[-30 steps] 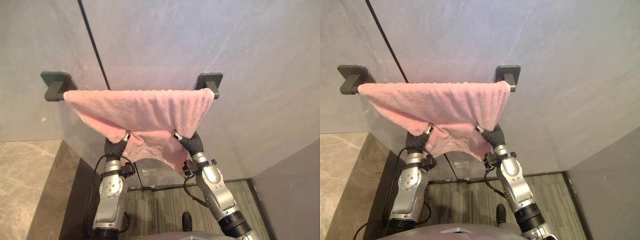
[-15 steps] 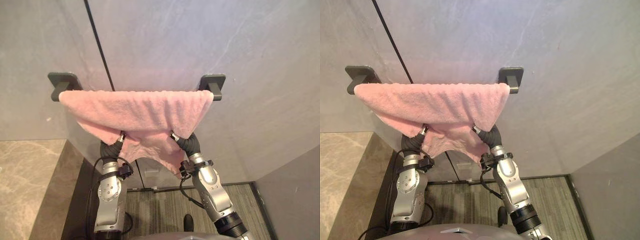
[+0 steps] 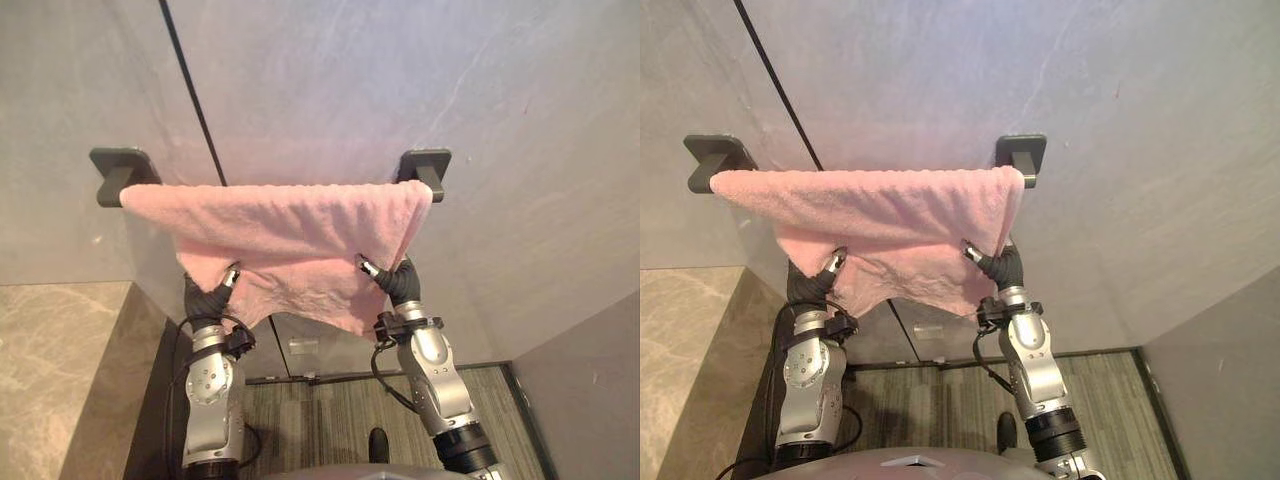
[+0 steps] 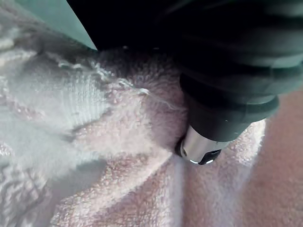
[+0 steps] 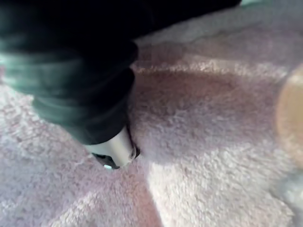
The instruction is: Organize washtable
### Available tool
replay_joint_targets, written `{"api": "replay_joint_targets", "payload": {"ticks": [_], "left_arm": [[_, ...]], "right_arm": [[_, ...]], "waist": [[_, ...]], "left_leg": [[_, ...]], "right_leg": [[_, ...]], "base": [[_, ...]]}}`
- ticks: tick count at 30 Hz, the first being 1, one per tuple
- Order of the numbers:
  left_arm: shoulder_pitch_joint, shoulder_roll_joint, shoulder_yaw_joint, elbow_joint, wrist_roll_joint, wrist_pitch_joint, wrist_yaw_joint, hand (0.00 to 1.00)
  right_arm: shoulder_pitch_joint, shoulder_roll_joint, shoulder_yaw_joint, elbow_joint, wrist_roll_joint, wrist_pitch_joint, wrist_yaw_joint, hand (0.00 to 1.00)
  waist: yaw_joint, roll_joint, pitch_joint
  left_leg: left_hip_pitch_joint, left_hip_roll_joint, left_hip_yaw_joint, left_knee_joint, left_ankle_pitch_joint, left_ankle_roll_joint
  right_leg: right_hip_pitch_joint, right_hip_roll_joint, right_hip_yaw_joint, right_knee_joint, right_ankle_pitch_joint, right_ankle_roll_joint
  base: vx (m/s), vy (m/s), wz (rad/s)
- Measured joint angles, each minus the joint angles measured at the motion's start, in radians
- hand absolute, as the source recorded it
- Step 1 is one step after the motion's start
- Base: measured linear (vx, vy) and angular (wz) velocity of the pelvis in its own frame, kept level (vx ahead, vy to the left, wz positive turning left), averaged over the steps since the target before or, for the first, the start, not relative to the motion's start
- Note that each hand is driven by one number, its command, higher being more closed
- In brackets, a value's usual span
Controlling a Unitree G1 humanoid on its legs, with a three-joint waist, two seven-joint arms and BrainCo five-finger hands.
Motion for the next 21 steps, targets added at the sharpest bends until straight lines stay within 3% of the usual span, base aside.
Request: {"api": "replay_joint_targets", "payload": {"ticks": [6,16,21], "left_arm": [[0.002,0.005,0.025,0.0,-0.053,-0.004,0.018,0.0],[0.051,0.022,-0.007,0.0,-0.073,-0.039,-0.011,0.0],[0.104,0.028,-0.002,0.015,-0.073,-0.041,-0.031,0.0]], "right_arm": [[0.02,-0.018,-0.044,-0.001,0.013,-0.006,-0.038,0.0],[0.041,-0.045,-0.062,-0.011,0.019,-0.012,-0.055,0.0],[0.122,-0.045,-0.159,-0.016,0.02,-0.027,-0.055,0.0]], "waist": [[0.0,0.0,0.0],[0.004,0.001,0.001],[0.01,0.003,0.002]], "left_leg": [[0.001,0.0,0.002,-0.002,0.0,0.0],[-0.004,0.001,0.001,-0.002,0.0,0.0],[-0.016,0.001,-0.004,0.0,0.0,0.0]], "right_leg": [[-0.001,0.0,0.001,0.0,0.0,0.0],[-0.005,-0.001,0.0,0.0,0.0,0.0],[-0.013,-0.009,-0.005,0.0,0.0,0.0]], "base": [[0.0,0.0,0.0],[0.0,0.0,0.0],[0.0,0.01,0.03]]}}
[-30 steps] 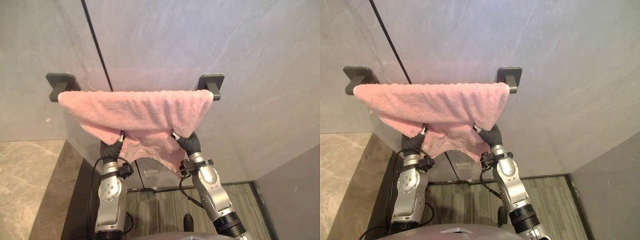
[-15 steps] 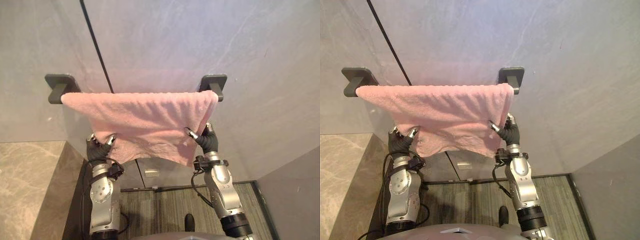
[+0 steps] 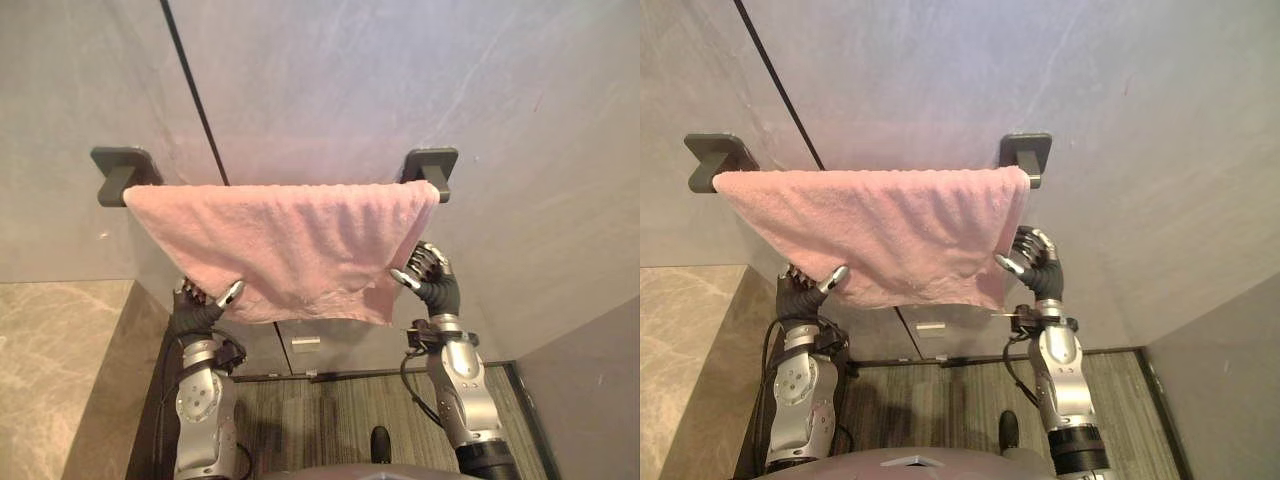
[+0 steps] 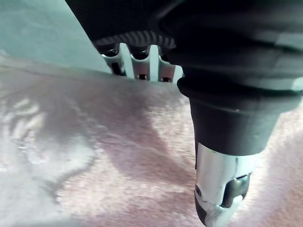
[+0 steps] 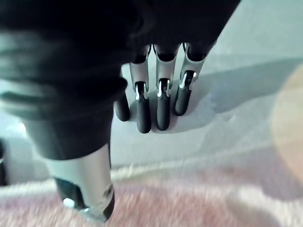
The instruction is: Organize washtable
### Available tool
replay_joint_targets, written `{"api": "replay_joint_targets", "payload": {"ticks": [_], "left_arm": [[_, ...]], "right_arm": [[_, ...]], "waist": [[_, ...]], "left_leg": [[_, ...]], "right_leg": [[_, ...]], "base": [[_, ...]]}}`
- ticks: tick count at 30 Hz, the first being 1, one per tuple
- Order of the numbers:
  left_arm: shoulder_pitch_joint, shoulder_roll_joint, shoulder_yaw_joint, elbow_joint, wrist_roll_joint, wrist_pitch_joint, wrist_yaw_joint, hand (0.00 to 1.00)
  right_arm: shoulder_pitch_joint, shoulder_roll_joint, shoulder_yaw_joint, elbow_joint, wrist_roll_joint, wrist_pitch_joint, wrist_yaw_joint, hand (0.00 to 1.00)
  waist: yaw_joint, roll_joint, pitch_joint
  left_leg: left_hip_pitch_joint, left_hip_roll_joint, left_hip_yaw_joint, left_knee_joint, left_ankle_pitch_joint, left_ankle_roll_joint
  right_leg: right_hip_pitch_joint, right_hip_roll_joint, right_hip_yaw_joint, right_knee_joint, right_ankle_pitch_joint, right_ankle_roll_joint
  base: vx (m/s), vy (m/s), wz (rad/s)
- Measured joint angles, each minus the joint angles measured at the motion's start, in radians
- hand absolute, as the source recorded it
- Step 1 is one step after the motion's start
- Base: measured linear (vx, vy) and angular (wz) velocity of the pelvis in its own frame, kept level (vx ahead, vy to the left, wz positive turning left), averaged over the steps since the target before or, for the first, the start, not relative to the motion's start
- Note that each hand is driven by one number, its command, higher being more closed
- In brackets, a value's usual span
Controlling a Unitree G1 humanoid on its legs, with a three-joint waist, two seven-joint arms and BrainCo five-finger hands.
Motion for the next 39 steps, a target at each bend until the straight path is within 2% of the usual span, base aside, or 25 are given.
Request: {"api": "replay_joint_targets", "payload": {"ticks": [4,11,16,19,22,23,26,28,31,35,37,39], "left_arm": [[0.061,0.0,0.043,0.078,0.0,0.002,-0.039,0.0],[0.131,-0.002,0.14,0.106,-0.029,0.001,-0.081,0.0],[0.149,0.0,0.193,0.039,-0.183,-0.003,-0.157,0.0],[0.183,0.005,0.198,-0.062,-0.298,-0.017,-0.239,0.0],[0.214,0.013,0.242,-0.163,-0.415,-0.03,-0.315,0.0],[0.218,0.037,0.26,-0.198,-0.497,-0.032,-0.366,0.0],[0.235,0.078,0.278,-0.248,-0.607,-0.036,-0.44,0.0],[0.268,0.132,0.28,-0.302,-0.715,-0.033,-0.557,0.0],[0.291,0.161,0.293,-0.332,-0.788,-0.018,-0.679,0.0],[0.286,0.162,0.314,-0.345,-0.843,-0.009,-0.763,0.0],[0.276,0.161,0.306,-0.355,-0.898,0.021,-0.83,0.0],[0.256,0.162,0.283,-0.355,-0.928,0.042,-0.867,0.0]], "right_arm": [[0.076,-0.002,-0.073,-0.04,0.0,-0.007,0.004,0.0],[0.143,-0.003,-0.142,-0.057,0.002,-0.007,0.032,0.0],[0.181,-0.006,-0.168,-0.141,0.04,-0.021,0.073,0.0],[0.221,-0.016,-0.183,-0.191,0.04,-0.025,0.121,0.0],[0.26,-0.065,-0.186,-0.196,0.053,-0.027,0.179,0.0],[0.29,-0.103,-0.183,-0.206,0.111,-0.027,0.223,0.0],[0.326,-0.174,-0.178,-0.256,0.194,-0.027,0.304,0.0],[0.348,-0.256,-0.173,-0.272,0.346,-0.026,0.426,0.0],[0.358,-0.274,-0.174,-0.27,0.483,-0.014,0.53,0.0],[0.352,-0.276,-0.17,-0.264,0.598,0.014,0.609,0.0],[0.34,-0.276,-0.131,-0.261,0.683,0.043,0.672,0.0],[0.317,-0.279,-0.076,-0.256,0.716,0.063,0.704,0.0]], "waist": [[-0.003,0.013,0.009],[0.003,0.015,0.014],[0.009,0.009,0.023],[0.011,0.007,0.024],[0.012,0.004,0.028],[0.014,0.003,0.029],[0.013,0.007,0.041],[0.012,0.003,0.044],[0.012,0.0,0.044],[0.014,0.001,0.045],[0.014,0.0,0.044],[0.014,0.0,0.044]], "left_leg": [[-0.002,0.0,-0.002,0.0,0.0,0.0],[-0.002,0.0,0.001,0.001,0.0,0.0],[-0.003,0.0,0.003,0.005,0.0,0.0],[-0.002,0.0,0.003,0.006,-0.001,0.002],[0.004,0.0,0.008,0.007,-0.003,0.004],[0.007,0.0,0.01,0.007,-0.004,0.005],[0.02,0.0,0.017,0.008,-0.007,0.006],[0.023,-0.001,0.026,0.011,-0.008,0.008],[0.028,-0.001,0.034,0.011,-0.009,0.008],[0.036,-0.002,0.05,0.012,-0.01,0.008],[0.041,-0.002,0.058,0.011,-0.011,0.009],[0.046,-0.003,0.062,0.011,-0.011,0.009]], "right_leg": [[-0.001,-0.001,-0.003,0.0,0.0,0.0],[-0.001,-0.001,-0.002,0.0,0.0,0.0],[-0.001,-0.001,-0.001,0.0,0.0,0.0],[0.0,-0.001,-0.001,0.0,0.0,0.0],[0.004,-0.001,0.005,0.0,0.0,0.0],[0.007,0.0,0.006,0.0,0.0,0.0],[0.017,0.001,0.015,0.0,0.0,0.001],[0.017,0.001,0.021,0.0,0.002,0.003],[0.017,0.004,0.03,0.0,0.003,0.004],[0.017,0.011,0.048,0.0,0.005,0.007],[0.018,0.012,0.054,0.0,0.007,0.009],[0.02,0.013,0.059,0.0,0.008,0.01]], "base": [[0.0,0.001,0.02],[0.0,0.0,0.0],[0.0,0.0,0.0],[0.0,0.0,0.0],[0.0,0.005,-0.04],[0.0,0.004,-0.06],[-0.01,0.007,-0.08],[-0.03,0.006,-0.1],[-0.02,-0.013,-0.09],[-0.01,-0.012,-0.13],[-0.01,0.004,-0.09],[-0.01,0.001,-0.09]]}}
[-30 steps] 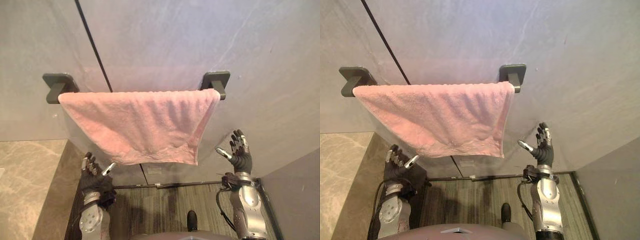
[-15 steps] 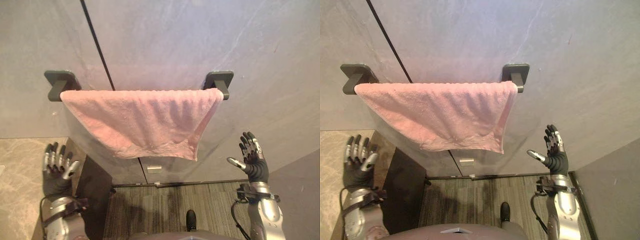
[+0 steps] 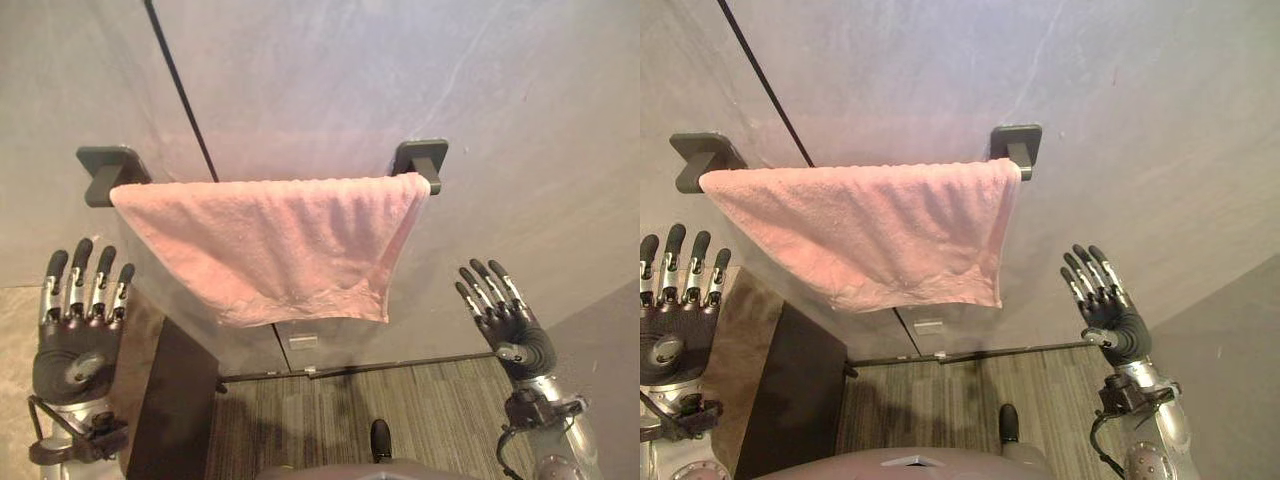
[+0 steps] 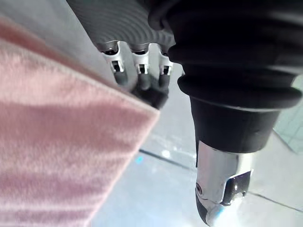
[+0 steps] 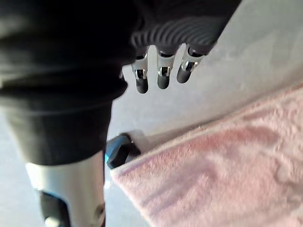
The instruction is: Organize washtable
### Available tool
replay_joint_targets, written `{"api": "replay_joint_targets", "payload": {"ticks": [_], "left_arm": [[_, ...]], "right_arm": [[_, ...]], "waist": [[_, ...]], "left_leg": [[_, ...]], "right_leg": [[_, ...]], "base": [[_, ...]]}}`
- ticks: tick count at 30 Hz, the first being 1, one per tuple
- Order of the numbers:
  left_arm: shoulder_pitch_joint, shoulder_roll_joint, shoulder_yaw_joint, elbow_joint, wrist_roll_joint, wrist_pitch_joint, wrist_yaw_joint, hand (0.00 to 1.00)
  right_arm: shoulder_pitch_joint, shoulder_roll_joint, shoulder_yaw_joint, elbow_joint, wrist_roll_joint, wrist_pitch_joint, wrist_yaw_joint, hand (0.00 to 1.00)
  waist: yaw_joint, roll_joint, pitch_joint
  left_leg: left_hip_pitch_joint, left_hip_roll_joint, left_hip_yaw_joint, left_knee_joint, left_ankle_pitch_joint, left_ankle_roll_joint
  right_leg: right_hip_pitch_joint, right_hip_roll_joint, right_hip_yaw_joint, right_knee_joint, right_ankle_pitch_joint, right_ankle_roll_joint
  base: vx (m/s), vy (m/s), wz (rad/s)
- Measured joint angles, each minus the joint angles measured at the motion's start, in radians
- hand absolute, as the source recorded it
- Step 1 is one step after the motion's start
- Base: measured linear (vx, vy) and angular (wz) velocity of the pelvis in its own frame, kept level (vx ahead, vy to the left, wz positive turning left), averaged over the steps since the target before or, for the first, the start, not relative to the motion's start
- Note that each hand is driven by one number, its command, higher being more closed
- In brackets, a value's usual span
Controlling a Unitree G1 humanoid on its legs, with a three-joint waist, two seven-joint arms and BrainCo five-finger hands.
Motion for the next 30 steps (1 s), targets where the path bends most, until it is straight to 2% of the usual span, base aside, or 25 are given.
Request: {"api": "replay_joint_targets", "payload": {"ticks": [4,5,10,16,23,25,26,30], "left_arm": [[-0.06,0.039,-0.16,0.001,-0.016,0.044,-0.039,0.0],[-0.09,0.075,-0.228,0.004,-0.022,0.059,-0.052,0.0],[-0.142,0.127,-0.356,0.04,-0.055,0.099,-0.068,0.0],[-0.176,0.186,-0.461,0.096,-0.055,0.127,-0.069,0.0],[-0.23,0.198,-0.53,0.12,-0.06,0.135,-0.063,0.0],[-0.259,0.201,-0.556,0.132,-0.074,0.135,-0.06,0.0],[-0.291,0.203,-0.573,0.156,-0.074,0.134,-0.05,0.0],[-0.32,0.204,-0.58,0.166,-0.074,0.131,-0.031,0.0]], "right_arm": [[-0.117,-0.023,0.236,0.048,0.032,0.043,0.042,0.0],[-0.173,-0.049,0.352,0.058,0.052,0.056,0.053,0.0],[-0.273,-0.069,0.524,0.082,0.093,0.094,0.059,0.0],[-0.337,-0.078,0.603,0.112,0.148,0.095,0.032,0.0],[-0.398,-0.102,0.683,0.138,0.15,0.097,0.012,0.0],[-0.432,-0.102,0.711,0.174,0.151,0.099,0.009,0.0],[-0.459,-0.097,0.731,0.202,0.151,0.114,0.003,0.0],[-0.489,-0.082,0.755,0.229,0.15,0.115,-0.008,0.0]], "waist": [[0.004,-0.003,0.0],[0.004,-0.003,0.001],[0.012,-0.002,0.001],[0.013,-0.005,0.001],[0.022,-0.005,0.001],[0.026,-0.006,0.001],[0.028,-0.006,0.001],[0.027,-0.007,0.0]], "left_leg": [[0.007,-0.001,0.013,0.003,0.0,0.0],[0.007,-0.005,0.015,0.007,0.0,0.001],[0.013,-0.011,0.029,0.014,0.0,0.001],[0.019,-0.015,0.045,0.012,-0.003,0.006],[0.019,-0.016,0.046,0.012,-0.003,0.006],[0.019,-0.016,0.045,0.013,-0.003,0.006],[0.019,-0.016,0.044,0.014,-0.003,0.006],[0.018,-0.016,0.041,0.014,-0.003,0.006]], "right_leg": [[0.001,0.002,0.016,0.0,0.007,0.0],[0.001,0.002,0.019,0.0,0.009,0.0],[-0.001,0.003,0.042,0.0,0.017,0.001],[-0.001,0.001,0.055,0.0,0.023,0.004],[-0.001,0.001,0.055,0.0,0.024,0.004],[0.0,0.0,0.055,0.0,0.024,0.004],[0.0,0.0,0.053,0.0,0.024,0.004],[0.0,0.0,0.051,0.0,0.024,0.004]], "base": [[-0.03,-0.002,-0.1],[-0.02,-0.001,-0.07],[-0.02,0.005,-0.1],[-0.02,0.007,-0.08],[0.0,0.0,-0.01],[0.0,0.0,0.0],[0.0,0.0,0.0],[0.0,0.0,0.0]]}}
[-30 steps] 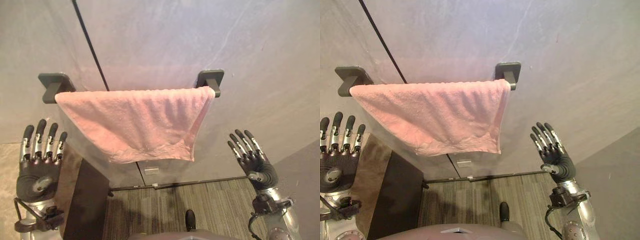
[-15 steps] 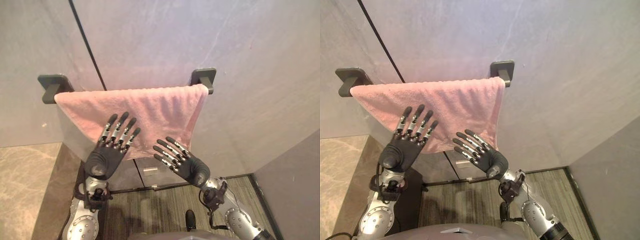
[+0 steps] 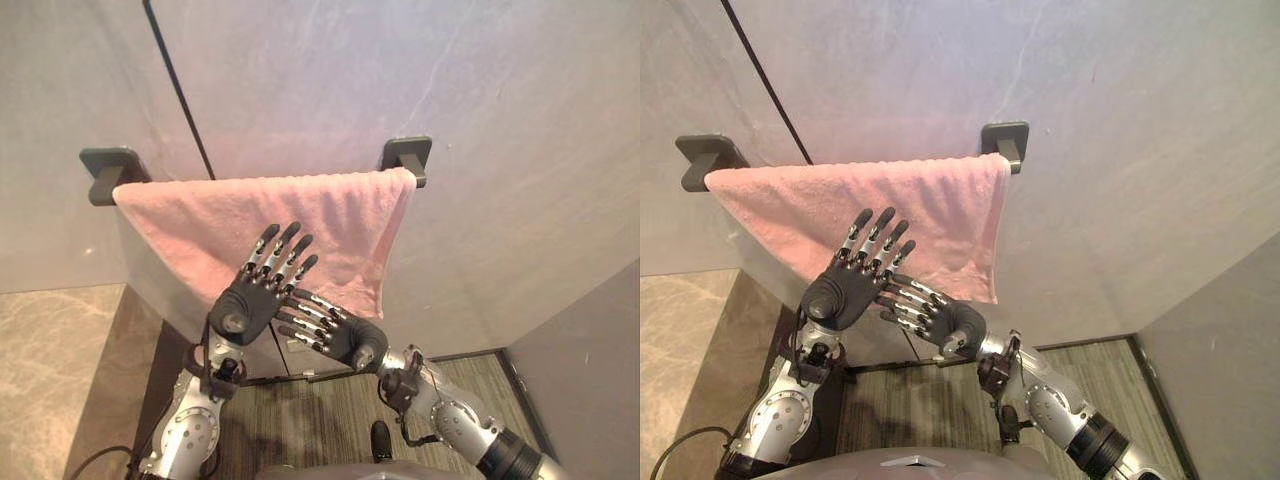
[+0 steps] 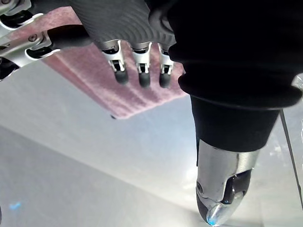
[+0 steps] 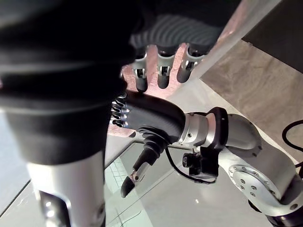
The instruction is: Organize washtable
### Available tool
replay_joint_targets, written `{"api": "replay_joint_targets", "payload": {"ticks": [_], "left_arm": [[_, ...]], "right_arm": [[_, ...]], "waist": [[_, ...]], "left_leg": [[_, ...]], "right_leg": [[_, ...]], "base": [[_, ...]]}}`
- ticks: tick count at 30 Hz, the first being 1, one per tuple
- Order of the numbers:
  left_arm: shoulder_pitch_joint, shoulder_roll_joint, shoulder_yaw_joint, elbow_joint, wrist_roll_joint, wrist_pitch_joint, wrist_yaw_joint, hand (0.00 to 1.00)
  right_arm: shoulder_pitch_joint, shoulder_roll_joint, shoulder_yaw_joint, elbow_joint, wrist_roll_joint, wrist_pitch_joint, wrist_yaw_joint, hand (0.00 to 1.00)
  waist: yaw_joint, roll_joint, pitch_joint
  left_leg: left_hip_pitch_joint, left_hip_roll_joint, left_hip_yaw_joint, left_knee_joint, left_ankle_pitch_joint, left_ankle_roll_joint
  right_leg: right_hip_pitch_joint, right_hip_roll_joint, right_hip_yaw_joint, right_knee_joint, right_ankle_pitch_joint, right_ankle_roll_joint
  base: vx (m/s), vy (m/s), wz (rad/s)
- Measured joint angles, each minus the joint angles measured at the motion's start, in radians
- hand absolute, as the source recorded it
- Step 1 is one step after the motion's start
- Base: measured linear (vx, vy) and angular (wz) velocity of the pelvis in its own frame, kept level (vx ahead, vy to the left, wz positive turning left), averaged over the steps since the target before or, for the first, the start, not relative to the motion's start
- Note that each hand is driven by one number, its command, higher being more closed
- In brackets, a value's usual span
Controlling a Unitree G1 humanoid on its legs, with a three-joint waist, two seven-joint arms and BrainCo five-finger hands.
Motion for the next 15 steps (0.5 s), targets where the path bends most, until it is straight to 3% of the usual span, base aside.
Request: {"api": "replay_joint_targets", "payload": {"ticks": [15], "left_arm": [[-0.047,-0.001,-0.001,0.099,0.003,-0.018,0.046,0.0]], "right_arm": [[-0.09,0.075,-0.006,0.132,-0.025,-0.001,-0.06,0.0]], "waist": [[-0.001,-0.024,-0.015]], "left_leg": [[-0.047,0.001,-0.048,0.025,0.0,0.0]], "right_leg": [[-0.011,-0.016,-0.033,0.0,-0.004,-0.006]], "base": [[0.0,0.003,0.08]]}}
